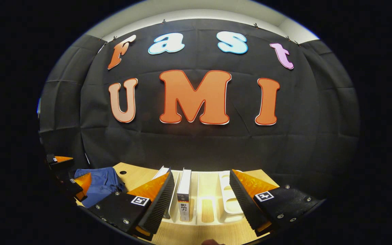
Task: Open the schoolbag, grab two books from the bookshelf and put them into the schoolbag.
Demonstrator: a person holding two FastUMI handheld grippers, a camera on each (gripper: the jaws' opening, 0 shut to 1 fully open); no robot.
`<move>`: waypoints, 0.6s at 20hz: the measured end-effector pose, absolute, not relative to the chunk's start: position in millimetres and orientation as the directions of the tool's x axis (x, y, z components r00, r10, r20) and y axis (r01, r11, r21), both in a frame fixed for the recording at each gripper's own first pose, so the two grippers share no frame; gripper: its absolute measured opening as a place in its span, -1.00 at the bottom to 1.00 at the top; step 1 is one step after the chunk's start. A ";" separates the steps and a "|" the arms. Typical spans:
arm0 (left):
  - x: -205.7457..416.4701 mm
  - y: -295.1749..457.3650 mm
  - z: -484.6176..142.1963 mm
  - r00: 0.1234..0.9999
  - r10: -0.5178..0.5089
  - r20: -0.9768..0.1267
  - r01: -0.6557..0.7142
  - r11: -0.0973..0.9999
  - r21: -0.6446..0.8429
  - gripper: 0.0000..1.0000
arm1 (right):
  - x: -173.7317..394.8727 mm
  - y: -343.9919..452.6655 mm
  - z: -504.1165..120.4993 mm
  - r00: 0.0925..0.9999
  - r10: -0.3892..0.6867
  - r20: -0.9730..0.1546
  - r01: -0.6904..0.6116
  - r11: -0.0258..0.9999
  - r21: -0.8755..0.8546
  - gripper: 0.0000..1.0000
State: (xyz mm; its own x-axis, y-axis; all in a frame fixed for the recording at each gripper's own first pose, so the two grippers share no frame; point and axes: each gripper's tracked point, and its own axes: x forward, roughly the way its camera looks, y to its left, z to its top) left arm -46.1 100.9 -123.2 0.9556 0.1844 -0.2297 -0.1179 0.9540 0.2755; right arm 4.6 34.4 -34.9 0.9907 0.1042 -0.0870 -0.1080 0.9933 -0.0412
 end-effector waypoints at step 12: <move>-104.1 101.2 -277.5 0.825 0.199 -0.529 0.139 0.836 0.531 0.90 | 12.6 26.6 -68.2 0.983 0.083 -0.162 -0.097 0.992 -0.079 0.93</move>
